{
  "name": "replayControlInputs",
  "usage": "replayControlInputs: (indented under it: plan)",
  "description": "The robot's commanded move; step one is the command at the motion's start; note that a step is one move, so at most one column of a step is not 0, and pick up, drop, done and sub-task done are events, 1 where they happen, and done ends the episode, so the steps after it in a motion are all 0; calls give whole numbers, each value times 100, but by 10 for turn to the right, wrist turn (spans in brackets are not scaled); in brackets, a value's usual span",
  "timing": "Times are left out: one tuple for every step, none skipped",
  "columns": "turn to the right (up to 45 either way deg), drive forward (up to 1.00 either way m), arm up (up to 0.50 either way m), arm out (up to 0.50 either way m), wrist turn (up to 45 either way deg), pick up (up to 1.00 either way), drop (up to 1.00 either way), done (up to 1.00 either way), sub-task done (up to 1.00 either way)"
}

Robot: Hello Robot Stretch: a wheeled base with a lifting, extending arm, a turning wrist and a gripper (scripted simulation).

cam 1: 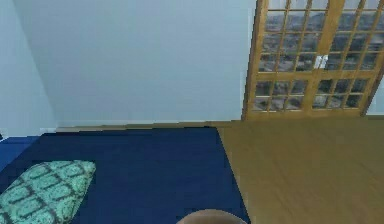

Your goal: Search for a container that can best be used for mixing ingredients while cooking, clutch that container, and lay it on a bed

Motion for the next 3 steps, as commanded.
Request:
replayControlInputs:
  plan:
    - [450, 0, 0, 0, 0, 0, 0, 0, 0]
    - [450, 0, 0, 0, 0, 0, 0, 0, 0]
    - [450, 0, 0, 0, 0, 0, 0, 0, 0]
